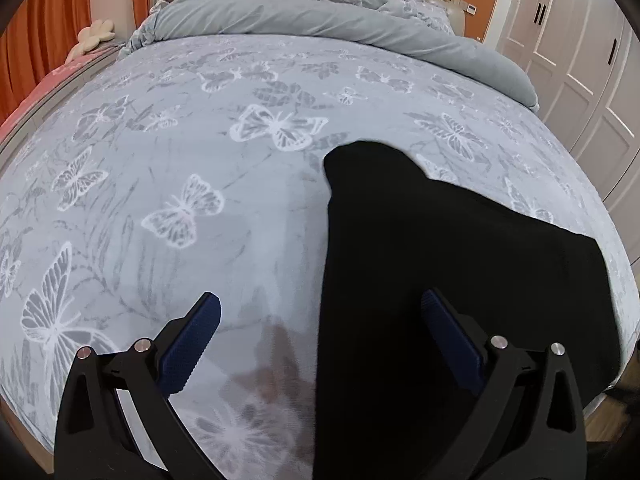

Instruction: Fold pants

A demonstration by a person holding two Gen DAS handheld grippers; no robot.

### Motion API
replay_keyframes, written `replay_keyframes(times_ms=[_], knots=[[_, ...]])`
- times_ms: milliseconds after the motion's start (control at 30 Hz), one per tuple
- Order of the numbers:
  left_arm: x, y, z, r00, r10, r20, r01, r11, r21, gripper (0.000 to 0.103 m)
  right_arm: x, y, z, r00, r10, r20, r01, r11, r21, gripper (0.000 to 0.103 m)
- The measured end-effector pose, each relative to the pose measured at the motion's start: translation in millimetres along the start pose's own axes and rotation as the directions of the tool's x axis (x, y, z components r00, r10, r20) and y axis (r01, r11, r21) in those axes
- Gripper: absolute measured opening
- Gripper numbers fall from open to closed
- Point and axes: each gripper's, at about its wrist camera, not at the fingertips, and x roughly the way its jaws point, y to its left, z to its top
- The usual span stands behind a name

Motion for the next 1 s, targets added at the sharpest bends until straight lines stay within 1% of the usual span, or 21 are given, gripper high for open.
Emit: replay_keyframes(times_ms=[33, 67, 100, 133, 167, 233, 300, 367, 400, 500, 533, 567, 600, 633, 667, 700, 733, 800, 867, 967, 1000], knots=[[3, 1, 0, 1.0, -0.001, -0.009, 0.001, 1.0, -0.005, 0.098, -10, 2, 4, 1.0, 0.004, 0.031, -0.004, 1.0, -0.01, 0.0], [3, 2, 0, 1.0, -0.007, -0.013, 0.007, 1.0, -0.011, 0.098, -28, 1, 10, 0.993, 0.019, 0.115, -0.019, 1.0, 0.003, 0.007], [3, 3, 2, 1.0, -0.014, -0.019, 0.014, 1.0, -0.02, 0.098, -39, -2, 17, 0.987, 0.026, 0.158, -0.031, 0.999, 0.029, 0.018], [3, 3, 3, 1.0, -0.017, -0.02, 0.017, 0.999, -0.029, 0.098, -46, -3, 25, 0.982, 0.051, 0.181, -0.06, 0.997, 0.046, 0.026], [3, 4, 3, 1.0, -0.02, -0.022, 0.019, 0.999, -0.04, 0.098, -50, 1, 41, 0.978, 0.093, 0.187, -0.101, 0.994, 0.034, 0.028], [5, 3, 5, 0.999, -0.029, -0.03, 0.027, 0.998, -0.053, 0.098, -36, 17, 61, 0.988, 0.068, 0.141, -0.067, 0.998, -0.011, 0.029], [5, 2, 4, 0.999, -0.027, -0.03, 0.025, 0.998, -0.049, 0.098, 0, 39, 85, 1.0, 0.003, 0.03, -0.001, 0.996, -0.089, 0.03], [5, 2, 4, 0.999, -0.027, -0.027, 0.026, 0.999, -0.037, 0.098, 37, 60, 98, 0.998, -0.043, -0.038, 0.037, 0.989, -0.145, 0.04], [5, 3, 4, 0.999, -0.03, -0.029, 0.029, 0.999, -0.035, 0.098, 43, 64, 101, 0.998, -0.047, -0.035, 0.041, 0.985, -0.17, 0.04], [4, 8, 2, 0.999, -0.038, -0.036, 0.036, 0.998, -0.055, 0.098, 39, 89, 108, 0.998, -0.05, 0.038, 0.059, 0.963, -0.263, 0.019], [5, 10, 1, 0.998, -0.045, -0.04, 0.043, 0.997, -0.064, 0.098, 22, 99, 109, 0.995, -0.013, 0.1, 0.043, 0.948, -0.314, 0.017], [5, 10, 1, 0.998, -0.051, -0.044, 0.048, 0.996, -0.07, 0.098, 19, 106, 115, 0.992, 0.006, 0.126, 0.037, 0.94, -0.338, 0.017], [5, 12, 1, 0.997, -0.056, -0.046, 0.053, 0.996, -0.075, 0.098, 23, 96, 121, 0.991, -0.026, 0.132, 0.068, 0.943, -0.326, 0.016], [6, 11, 1, 0.997, -0.058, -0.045, 0.054, 0.996, -0.075, 0.098, 40, 77, 125, 0.991, -0.102, 0.09, 0.124, 0.948, -0.295, 0.018], [8, 11, 1, 0.997, -0.061, -0.049, 0.058, 0.996, -0.072, 0.098, 54, 66, 125, 0.99, -0.128, 0.052, 0.138, 0.95, -0.279, 0.022], [10, 9, 0, 0.996, -0.074, -0.058, 0.07, 0.995, -0.066, 0.098, 48, 55, 123, 0.994, -0.077, 0.082, 0.094, 0.968, -0.232, 0.025], [10, 8, 0, 0.995, -0.076, -0.062, 0.072, 0.995, -0.063, 0.098, 37, 55, 122, 0.992, -0.076, 0.096, 0.095, 0.972, -0.217, 0.034], [9, 6, -1, 0.997, -0.059, -0.052, 0.055, 0.997, -0.06, 0.098, 11, 67, 110, 0.981, -0.076, 0.18, 0.12, 0.962, -0.246, 0.034], [6, 5, -1, 0.997, -0.061, -0.049, 0.058, 0.997, -0.054, 0.098, 1, 86, 93, 0.983, -0.056, 0.174, 0.112, 0.939, -0.326, 0.034], [6, 3, -2, 0.998, -0.054, -0.045, 0.052, 0.997, -0.058, 0.098, 21, 97, 57, 0.986, -0.155, 0.061, 0.166, 0.878, -0.45, 0.032], [7, 3, -2, 0.998, -0.051, -0.045, 0.048, 0.997, -0.058, 0.098, 21, 101, 50, 0.983, -0.173, 0.058, 0.179, 0.852, -0.491, 0.032]])
